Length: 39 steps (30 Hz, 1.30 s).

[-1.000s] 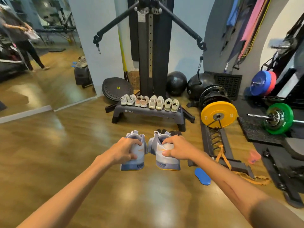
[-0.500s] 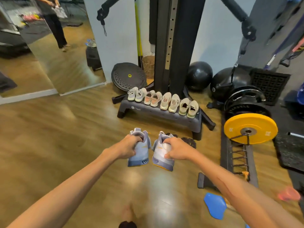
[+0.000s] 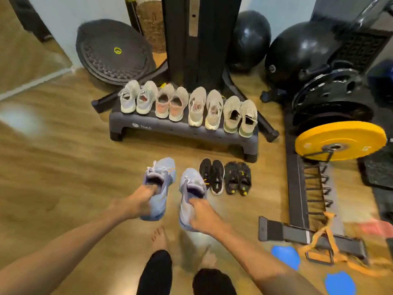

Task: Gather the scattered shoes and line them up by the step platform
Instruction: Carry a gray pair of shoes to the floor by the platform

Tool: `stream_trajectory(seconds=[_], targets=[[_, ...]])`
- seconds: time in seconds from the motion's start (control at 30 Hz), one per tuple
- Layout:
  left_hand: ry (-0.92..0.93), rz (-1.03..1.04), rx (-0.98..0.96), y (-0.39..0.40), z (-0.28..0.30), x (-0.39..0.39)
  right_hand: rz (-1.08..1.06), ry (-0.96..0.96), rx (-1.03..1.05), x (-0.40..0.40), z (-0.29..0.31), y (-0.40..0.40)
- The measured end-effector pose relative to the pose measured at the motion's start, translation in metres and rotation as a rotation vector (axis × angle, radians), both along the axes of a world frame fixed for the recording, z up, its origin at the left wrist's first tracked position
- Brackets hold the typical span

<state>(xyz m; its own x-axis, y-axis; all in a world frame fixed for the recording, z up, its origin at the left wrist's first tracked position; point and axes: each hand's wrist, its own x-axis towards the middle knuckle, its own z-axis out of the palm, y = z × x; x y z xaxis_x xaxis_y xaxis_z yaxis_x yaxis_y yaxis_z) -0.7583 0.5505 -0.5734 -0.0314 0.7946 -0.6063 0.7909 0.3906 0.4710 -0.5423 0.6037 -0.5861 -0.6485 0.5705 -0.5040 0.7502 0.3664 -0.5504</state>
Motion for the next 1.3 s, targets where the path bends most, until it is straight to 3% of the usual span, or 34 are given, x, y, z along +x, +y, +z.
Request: stream_trajectory(seconds=[0.07, 0.13, 0.23, 0.33, 0.47, 0.53, 0.6, 0.63, 0.73, 0.9, 1.03, 1.17, 1.3], targets=[[0.119, -0.028, 0.001, 0.010, -0.067, 0.021, -0.028, -0.053, -0.043, -0.015, -0.045, 0.026], [0.347, -0.284, -0.010, -0.013, -0.154, 0.029, -0.048, -0.084, -0.065, -0.029, -0.098, 0.050], [0.222, 0.005, -0.053, -0.038, -0.280, 0.043, -0.067, -0.080, -0.055, -0.051, -0.184, 0.081], [0.270, 0.154, -0.144, -0.029, -0.364, 0.035, -0.126, -0.066, -0.024, -0.068, -0.269, 0.107], [0.205, 0.110, -0.295, -0.038, -0.452, 0.056, -0.079, -0.115, -0.010, -0.081, -0.376, 0.127], [0.186, 0.204, -0.354, 0.000, -0.476, 0.039, -0.027, -0.142, -0.007, -0.085, -0.420, 0.133], [0.133, 0.087, -0.312, 0.072, -0.492, -0.003, -0.004, -0.135, 0.011, -0.083, -0.456, 0.141], [0.174, -0.034, -0.193, 0.107, -0.499, -0.029, -0.012, -0.123, 0.023, -0.081, -0.472, 0.146], [0.112, -0.117, 0.203, 0.172, -0.525, -0.078, 0.002, -0.134, 0.074, -0.076, -0.514, 0.160], [0.135, -0.150, 0.205, 0.182, -0.566, -0.075, 0.084, -0.176, 0.174, -0.073, -0.559, 0.172], [0.239, -0.085, 0.206, 0.186, -0.587, -0.066, 0.011, -0.154, 0.076, -0.076, -0.571, 0.179], [0.243, -0.046, 0.124, 0.190, -0.585, -0.059, -0.100, -0.053, -0.050, -0.074, -0.562, 0.182], [0.099, 0.077, 0.077, 0.205, -0.550, -0.059, -0.155, 0.099, -0.025, -0.072, -0.520, 0.192]])
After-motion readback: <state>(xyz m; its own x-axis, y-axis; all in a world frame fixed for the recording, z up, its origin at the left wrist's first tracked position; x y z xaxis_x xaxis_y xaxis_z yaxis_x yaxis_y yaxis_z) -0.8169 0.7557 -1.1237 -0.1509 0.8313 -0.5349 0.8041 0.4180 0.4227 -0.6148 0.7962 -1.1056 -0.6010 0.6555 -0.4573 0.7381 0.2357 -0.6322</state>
